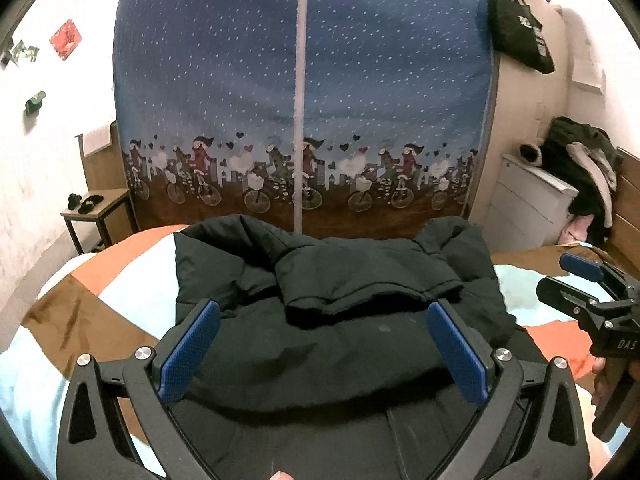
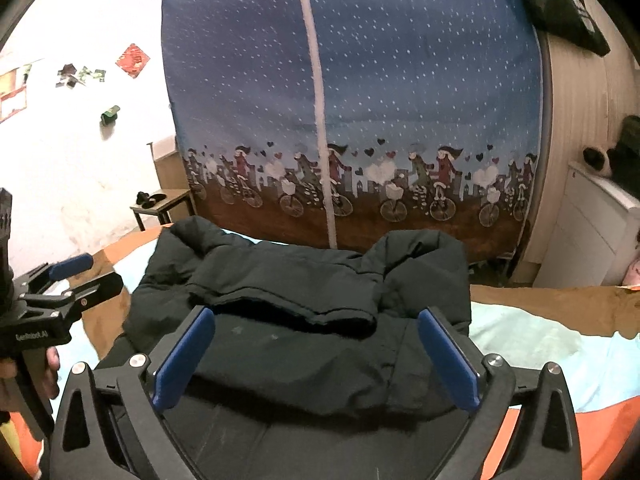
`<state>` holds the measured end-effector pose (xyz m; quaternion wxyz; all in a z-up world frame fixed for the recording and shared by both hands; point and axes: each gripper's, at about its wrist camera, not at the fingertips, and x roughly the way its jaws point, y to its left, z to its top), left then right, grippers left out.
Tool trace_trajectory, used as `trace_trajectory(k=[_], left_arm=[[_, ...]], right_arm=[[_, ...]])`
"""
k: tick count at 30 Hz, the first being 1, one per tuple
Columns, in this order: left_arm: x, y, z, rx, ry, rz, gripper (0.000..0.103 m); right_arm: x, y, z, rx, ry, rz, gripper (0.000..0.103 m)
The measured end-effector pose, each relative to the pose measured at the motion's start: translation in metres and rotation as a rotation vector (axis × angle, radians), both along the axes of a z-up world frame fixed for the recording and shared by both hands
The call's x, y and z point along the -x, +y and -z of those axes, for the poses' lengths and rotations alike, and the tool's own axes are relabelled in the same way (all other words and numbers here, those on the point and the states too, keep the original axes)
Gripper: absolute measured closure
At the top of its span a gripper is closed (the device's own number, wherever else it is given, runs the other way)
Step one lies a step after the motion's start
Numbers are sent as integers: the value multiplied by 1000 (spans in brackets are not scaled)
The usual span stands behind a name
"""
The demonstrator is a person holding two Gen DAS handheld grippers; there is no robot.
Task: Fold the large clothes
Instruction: 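Move both open grippers back along the jacket toward its hem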
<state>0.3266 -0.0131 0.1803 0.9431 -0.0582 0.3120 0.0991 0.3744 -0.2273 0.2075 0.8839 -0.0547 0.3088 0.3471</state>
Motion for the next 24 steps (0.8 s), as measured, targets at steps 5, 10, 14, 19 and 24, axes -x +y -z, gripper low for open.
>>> trace_trajectory(k=[5,10,14,19,24], left_arm=[[29,-18,-14,-5,-20,2,1],[52,-30,-17,18,1,-4,1],[81,-42,-15,28,30,17,1],[112,-55,-8,39,60,32,1],[125,-66,2,29,103,61,1]], right_arm=[[30,-15,-10,-19,6,-7,0],[54,-27,-17,-23,9,-19,0],[74,-37,-19,-12,11,-39,0],[98,-46,-14,34,17,-67,0],[117,-53,-7,35,35,-66,0]])
